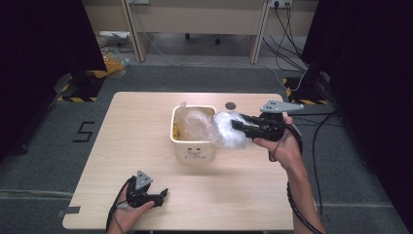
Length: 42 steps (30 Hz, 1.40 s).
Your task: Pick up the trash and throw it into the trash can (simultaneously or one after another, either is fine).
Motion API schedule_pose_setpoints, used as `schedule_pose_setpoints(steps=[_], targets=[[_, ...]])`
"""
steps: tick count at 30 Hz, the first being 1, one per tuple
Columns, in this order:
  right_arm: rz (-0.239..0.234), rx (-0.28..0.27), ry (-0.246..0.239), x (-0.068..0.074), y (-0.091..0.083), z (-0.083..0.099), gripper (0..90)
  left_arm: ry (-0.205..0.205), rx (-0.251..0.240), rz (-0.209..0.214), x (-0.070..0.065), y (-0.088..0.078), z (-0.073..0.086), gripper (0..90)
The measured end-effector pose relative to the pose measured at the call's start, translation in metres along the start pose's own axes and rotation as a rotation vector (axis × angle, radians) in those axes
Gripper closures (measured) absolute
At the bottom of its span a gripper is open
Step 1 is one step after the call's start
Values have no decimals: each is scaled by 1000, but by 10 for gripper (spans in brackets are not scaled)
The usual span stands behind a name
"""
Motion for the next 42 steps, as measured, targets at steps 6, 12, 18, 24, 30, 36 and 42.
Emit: schedule_pose_setpoints(steps=[6,12,18,24,30,36,42], targets=[[-27,9,-10,6,22,-15,642,-1,-2,-1,0,0,0,135],[-62,47,-15,13,55,-24,641,-1,-1,-1,0,0,0,135],[-89,81,-14,20,89,-31,640,3,2,0,0,0,0,135],[-98,131,-9,23,122,-33,639,-1,1,2,0,0,0,135],[-76,191,8,16,147,-26,639,-2,0,2,0,0,0,136],[-36,271,9,7,168,-9,640,-2,0,2,0,0,0,135],[-17,337,-13,5,177,-2,641,-1,1,2,0,0,0,135]])
Point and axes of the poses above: each handheld gripper's, and its own axes: y roughly forward along the jaws, z roughly out of its underside, x roughly to its left, the point moved 4 cm from there along y, roughly forward along the jaws, and after that the axes turned 5 degrees about -z, right-handed, at the moved point
